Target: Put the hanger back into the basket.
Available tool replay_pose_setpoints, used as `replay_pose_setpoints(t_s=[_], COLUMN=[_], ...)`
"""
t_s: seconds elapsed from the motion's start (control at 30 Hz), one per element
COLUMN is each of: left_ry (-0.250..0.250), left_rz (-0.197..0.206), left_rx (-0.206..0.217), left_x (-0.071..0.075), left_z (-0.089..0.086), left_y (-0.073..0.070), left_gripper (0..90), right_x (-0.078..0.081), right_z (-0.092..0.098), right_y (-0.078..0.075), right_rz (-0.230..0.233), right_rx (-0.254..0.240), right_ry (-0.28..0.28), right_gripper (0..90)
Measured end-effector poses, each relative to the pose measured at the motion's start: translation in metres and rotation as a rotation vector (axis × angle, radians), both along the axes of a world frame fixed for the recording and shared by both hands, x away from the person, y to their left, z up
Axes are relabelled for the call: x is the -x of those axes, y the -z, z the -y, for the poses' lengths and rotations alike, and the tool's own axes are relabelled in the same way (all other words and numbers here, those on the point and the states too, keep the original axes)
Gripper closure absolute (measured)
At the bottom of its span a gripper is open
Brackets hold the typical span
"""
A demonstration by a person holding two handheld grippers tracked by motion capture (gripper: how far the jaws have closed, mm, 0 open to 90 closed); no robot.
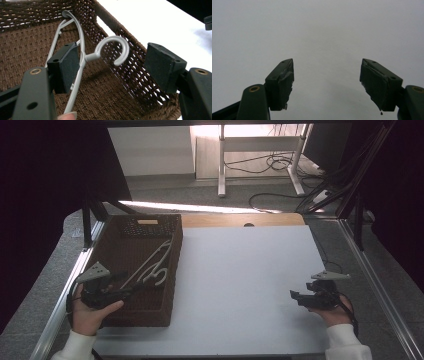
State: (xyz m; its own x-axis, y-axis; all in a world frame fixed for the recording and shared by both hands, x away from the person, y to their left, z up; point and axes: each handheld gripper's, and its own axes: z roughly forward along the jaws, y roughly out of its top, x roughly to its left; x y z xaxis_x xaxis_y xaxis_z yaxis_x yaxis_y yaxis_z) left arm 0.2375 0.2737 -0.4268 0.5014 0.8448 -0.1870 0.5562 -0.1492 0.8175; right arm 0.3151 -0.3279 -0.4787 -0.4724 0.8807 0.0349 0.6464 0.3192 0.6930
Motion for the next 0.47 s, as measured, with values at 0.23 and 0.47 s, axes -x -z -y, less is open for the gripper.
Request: replay_pose_setpoints(t_s=[0.23,0.47], left_ry=[-0.008,-0.026], left_rz=[0.005,0.012], left_rx=[-0.015,-0.028], left_x=[0.0005,0.0007], left_z=[0.0014,0.001], left_y=[0.0027,0.0032], left_gripper=[26.4,24.8], right_x=[0.0007,0.0011], right_z=[-0.0007,-0.0034], right_y=[-0.0014,-0.0033], right_rz=[0.006,0.023], right_rx=[-0.005,-0.016], right_ry=[-0.013,-0.054], right_gripper=[27.2,25.6])
